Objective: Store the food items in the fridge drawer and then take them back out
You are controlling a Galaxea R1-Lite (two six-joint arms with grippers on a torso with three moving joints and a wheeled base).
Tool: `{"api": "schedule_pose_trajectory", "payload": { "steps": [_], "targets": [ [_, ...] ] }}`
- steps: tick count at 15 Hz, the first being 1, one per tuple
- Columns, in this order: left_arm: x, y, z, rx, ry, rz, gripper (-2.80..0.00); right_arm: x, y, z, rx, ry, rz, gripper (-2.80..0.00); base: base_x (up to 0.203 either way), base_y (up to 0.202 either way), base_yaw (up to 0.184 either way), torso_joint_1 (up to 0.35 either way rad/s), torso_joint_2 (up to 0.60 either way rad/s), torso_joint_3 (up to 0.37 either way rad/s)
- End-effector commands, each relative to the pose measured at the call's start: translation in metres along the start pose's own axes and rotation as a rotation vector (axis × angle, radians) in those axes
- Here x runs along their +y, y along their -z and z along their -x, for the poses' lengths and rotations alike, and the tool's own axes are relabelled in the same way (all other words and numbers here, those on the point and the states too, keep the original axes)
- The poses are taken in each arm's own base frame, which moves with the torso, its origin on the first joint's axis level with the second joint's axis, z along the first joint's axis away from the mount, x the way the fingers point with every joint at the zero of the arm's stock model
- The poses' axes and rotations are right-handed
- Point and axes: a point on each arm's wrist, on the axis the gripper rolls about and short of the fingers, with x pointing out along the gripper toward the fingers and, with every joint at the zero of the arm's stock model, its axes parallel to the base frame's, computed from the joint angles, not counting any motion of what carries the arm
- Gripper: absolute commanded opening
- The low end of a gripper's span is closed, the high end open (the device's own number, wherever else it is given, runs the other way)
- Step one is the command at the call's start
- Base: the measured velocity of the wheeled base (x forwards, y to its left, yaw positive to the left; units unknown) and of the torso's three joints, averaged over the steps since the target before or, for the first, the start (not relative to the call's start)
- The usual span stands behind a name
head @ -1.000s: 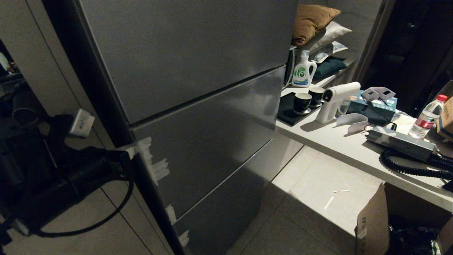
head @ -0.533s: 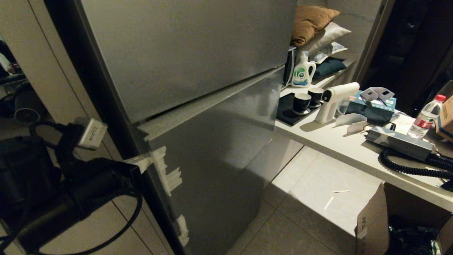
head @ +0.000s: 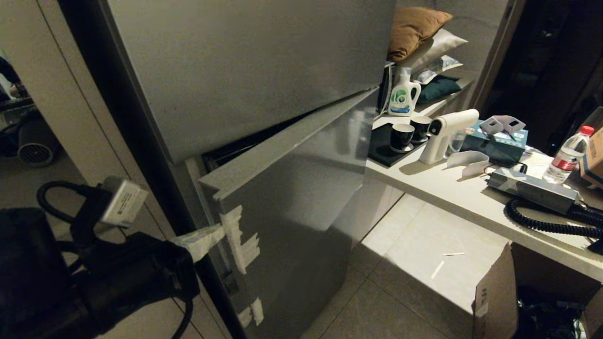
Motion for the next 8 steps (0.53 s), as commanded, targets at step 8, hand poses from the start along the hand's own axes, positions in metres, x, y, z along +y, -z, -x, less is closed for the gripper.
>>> {"api": "schedule_pose_trajectory", "payload": {
  "steps": [8],
  "targets": [
    [-0.029, 0.004, -0.013, 0.031, 0.104, -0.001, -2.80, 0.000, 0.009, -0.002, 0.031, 0.001, 0.000, -2.80, 0.000, 0.000, 0.000, 0.000, 0.00, 0.000]
  ]
}}
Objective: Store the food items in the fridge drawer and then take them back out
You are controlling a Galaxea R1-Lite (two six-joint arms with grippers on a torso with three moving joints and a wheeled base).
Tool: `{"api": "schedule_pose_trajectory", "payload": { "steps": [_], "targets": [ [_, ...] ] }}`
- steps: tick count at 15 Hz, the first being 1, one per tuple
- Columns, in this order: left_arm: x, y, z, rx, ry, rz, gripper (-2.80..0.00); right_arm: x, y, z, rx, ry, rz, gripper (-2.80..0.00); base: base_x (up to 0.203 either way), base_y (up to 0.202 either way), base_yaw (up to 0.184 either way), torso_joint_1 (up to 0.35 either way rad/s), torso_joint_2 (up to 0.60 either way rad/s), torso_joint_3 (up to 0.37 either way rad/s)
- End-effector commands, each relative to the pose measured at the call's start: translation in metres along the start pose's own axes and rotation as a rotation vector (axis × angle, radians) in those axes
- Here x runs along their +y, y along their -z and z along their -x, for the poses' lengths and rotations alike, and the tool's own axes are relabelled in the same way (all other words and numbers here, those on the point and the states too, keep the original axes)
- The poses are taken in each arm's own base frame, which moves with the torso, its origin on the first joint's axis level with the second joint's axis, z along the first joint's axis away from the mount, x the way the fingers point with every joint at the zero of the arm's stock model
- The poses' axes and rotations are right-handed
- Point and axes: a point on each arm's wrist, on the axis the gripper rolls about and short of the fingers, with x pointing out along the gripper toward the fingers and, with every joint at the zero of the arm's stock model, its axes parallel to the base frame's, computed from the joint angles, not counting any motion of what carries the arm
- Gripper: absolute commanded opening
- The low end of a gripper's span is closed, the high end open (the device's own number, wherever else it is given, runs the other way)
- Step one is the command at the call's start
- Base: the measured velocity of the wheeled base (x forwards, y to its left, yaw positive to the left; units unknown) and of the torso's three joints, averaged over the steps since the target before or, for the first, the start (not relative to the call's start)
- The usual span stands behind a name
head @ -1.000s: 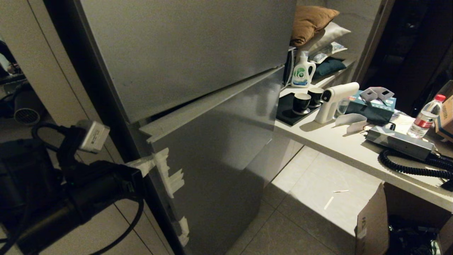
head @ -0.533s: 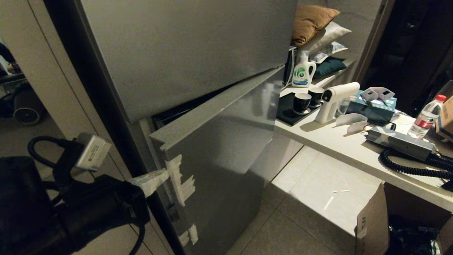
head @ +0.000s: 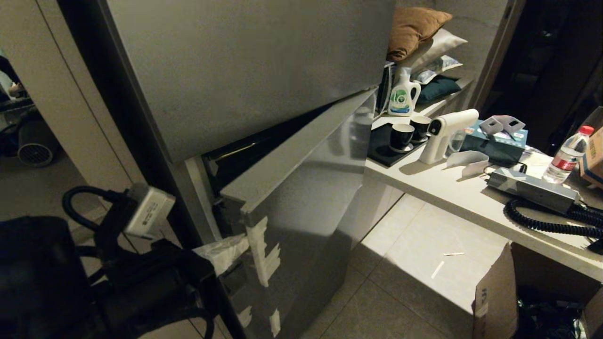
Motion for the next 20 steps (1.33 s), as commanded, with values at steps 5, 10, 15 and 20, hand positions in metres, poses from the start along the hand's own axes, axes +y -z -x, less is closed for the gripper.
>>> {"api": "schedule_pose_trajectory", "payload": {
  "steps": [5, 10, 15, 20],
  "targets": [
    [-0.033, 0.005, -0.031, 0.005, 0.131, -0.016, -2.80, 0.000, 0.009, -0.002, 0.031, 0.000, 0.001, -2.80, 0.000, 0.000, 0.000, 0.000, 0.00, 0.000],
    [-0.078, 0.008, -0.030, -0.009, 0.309, -0.022, -2.80, 0.000, 0.009, -0.002, 0.031, 0.000, 0.000, -2.80, 0.000, 0.000, 0.000, 0.000, 0.00, 0.000],
    [-0.111, 0.000, -0.019, -0.025, 0.458, 0.083, -2.80, 0.000, 0.009, -0.002, 0.030, 0.000, 0.000, -2.80, 0.000, 0.000, 0.000, 0.000, 0.00, 0.000],
    [-0.088, 0.003, 0.007, -0.056, 0.334, 0.091, -2.80, 0.000, 0.009, -0.002, 0.030, 0.000, 0.001, -2.80, 0.000, 0.000, 0.000, 0.000, 0.00, 0.000]
  ]
}}
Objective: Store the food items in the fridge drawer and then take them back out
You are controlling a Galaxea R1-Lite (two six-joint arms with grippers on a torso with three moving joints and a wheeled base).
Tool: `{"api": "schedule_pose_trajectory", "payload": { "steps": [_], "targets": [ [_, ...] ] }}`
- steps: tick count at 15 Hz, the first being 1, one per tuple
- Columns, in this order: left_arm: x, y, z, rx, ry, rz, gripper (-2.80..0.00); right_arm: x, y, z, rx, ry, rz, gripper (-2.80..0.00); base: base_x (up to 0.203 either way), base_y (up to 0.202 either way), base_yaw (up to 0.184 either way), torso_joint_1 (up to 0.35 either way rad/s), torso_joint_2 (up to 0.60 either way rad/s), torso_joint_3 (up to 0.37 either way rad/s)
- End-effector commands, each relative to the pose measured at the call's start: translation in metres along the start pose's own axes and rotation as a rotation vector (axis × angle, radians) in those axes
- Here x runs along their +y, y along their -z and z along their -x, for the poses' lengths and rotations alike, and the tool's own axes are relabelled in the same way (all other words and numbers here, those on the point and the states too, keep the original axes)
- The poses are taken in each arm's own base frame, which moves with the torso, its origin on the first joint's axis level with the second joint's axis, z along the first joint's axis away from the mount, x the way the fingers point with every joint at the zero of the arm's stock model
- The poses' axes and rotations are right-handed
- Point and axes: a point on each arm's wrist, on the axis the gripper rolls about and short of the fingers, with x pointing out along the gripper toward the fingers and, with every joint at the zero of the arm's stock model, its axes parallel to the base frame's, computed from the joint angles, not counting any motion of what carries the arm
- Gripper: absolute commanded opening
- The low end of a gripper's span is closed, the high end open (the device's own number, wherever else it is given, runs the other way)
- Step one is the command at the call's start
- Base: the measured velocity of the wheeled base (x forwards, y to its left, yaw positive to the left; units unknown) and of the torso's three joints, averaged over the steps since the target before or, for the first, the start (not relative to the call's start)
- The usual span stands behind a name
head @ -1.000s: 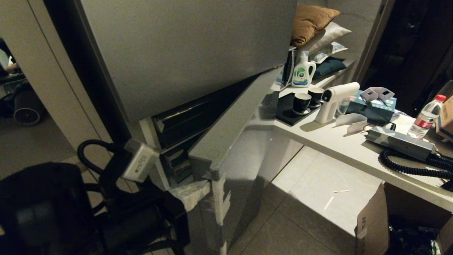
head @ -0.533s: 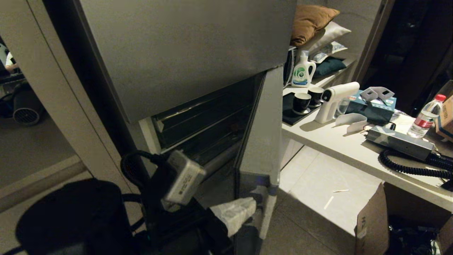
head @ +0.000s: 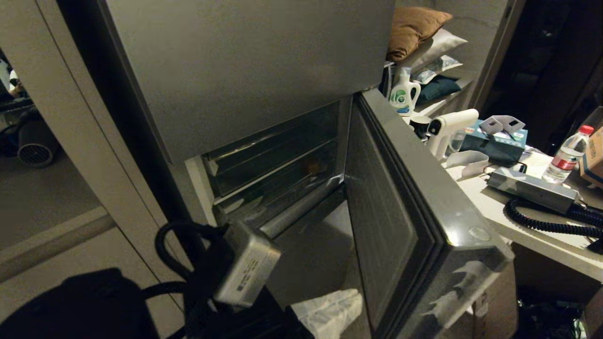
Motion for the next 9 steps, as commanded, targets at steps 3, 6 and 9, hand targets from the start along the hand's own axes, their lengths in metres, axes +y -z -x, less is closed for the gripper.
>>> {"api": "schedule_pose_trajectory", "payload": {
  "steps": [3, 6, 9],
  "targets": [
    [0.026, -0.026, 0.057, -0.181, -0.199, 0.024, -2.80, 0.000, 0.009, -0.002, 0.031, 0.000, 0.000, -2.80, 0.000, 0.000, 0.000, 0.000, 0.00, 0.000],
    [0.070, -0.039, 0.109, -0.320, -0.563, -0.007, -2.80, 0.000, 0.009, -0.002, 0.030, 0.000, 0.001, -2.80, 0.000, 0.000, 0.000, 0.000, 0.00, 0.000],
    [0.086, -0.028, 0.175, -0.418, -0.988, -0.045, -2.80, 0.000, 0.009, -0.002, 0.030, 0.000, -0.001, -2.80, 0.000, 0.000, 0.000, 0.000, 0.00, 0.000]
  ]
}}
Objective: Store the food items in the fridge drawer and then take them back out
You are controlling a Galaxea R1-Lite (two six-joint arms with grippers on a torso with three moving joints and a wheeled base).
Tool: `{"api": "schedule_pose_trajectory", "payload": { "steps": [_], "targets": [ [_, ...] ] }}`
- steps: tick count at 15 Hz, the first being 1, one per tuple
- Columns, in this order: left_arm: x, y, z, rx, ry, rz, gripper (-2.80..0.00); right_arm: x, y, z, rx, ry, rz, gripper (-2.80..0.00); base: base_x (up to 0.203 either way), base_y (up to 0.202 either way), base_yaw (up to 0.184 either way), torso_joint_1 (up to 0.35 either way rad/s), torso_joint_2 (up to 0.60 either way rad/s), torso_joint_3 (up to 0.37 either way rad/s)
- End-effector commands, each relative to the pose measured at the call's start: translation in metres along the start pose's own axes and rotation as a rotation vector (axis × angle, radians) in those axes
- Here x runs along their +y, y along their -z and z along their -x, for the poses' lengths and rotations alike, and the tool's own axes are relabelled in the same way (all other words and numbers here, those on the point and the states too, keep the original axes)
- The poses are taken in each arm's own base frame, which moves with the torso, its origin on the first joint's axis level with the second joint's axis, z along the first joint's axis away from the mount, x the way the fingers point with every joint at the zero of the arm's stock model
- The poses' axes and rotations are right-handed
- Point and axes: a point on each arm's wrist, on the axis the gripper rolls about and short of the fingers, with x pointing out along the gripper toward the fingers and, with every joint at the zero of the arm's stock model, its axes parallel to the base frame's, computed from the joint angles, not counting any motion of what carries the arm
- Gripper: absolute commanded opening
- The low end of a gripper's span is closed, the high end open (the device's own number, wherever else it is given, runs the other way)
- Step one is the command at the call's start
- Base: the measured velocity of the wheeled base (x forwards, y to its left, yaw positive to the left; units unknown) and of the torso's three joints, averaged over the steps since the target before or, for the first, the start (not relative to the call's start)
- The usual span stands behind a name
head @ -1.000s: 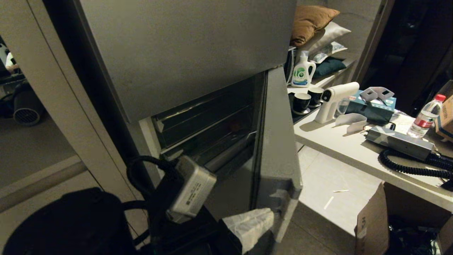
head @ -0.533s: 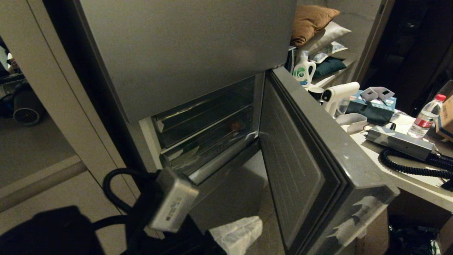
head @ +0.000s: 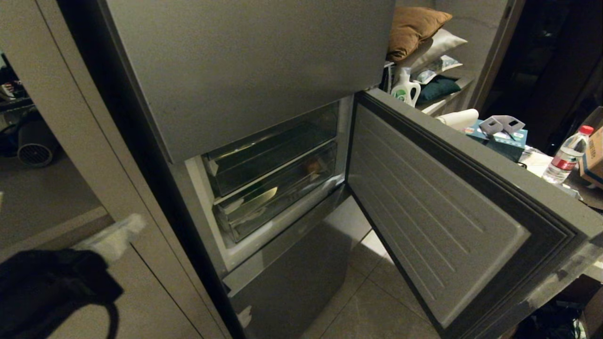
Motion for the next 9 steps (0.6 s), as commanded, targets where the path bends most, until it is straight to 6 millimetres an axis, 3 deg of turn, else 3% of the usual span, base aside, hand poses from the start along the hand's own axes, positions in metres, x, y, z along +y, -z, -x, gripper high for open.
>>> {"api": "schedule_pose_trajectory", "payload": {
  "steps": [1, 3, 5, 7, 9],
  "targets": [
    [0.039, -0.004, 0.051, -0.143, -0.287, -0.011, -2.80, 0.000, 0.009, -0.002, 0.031, 0.001, 0.000, -2.80, 0.000, 0.000, 0.000, 0.000, 0.00, 0.000],
    [0.047, 0.017, 0.088, -0.162, -0.380, -0.052, -2.80, 0.000, 0.009, -0.002, 0.031, 0.001, 0.001, -2.80, 0.000, 0.000, 0.000, 0.000, 0.00, 0.000],
    [0.051, 0.049, 0.119, -0.119, -0.361, -0.096, -2.80, 0.000, 0.009, -0.002, 0.030, 0.001, 0.000, -2.80, 0.000, 0.000, 0.000, 0.000, 0.00, 0.000],
    [0.051, 0.075, 0.142, -0.078, -0.250, -0.134, -2.80, 0.000, 0.009, -0.002, 0.031, 0.001, 0.000, -2.80, 0.000, 0.000, 0.000, 0.000, 0.00, 0.000],
    [0.051, 0.091, 0.151, -0.055, -0.170, -0.193, -2.80, 0.000, 0.009, -0.002, 0.030, 0.001, 0.000, -2.80, 0.000, 0.000, 0.000, 0.000, 0.00, 0.000]
  ]
}}
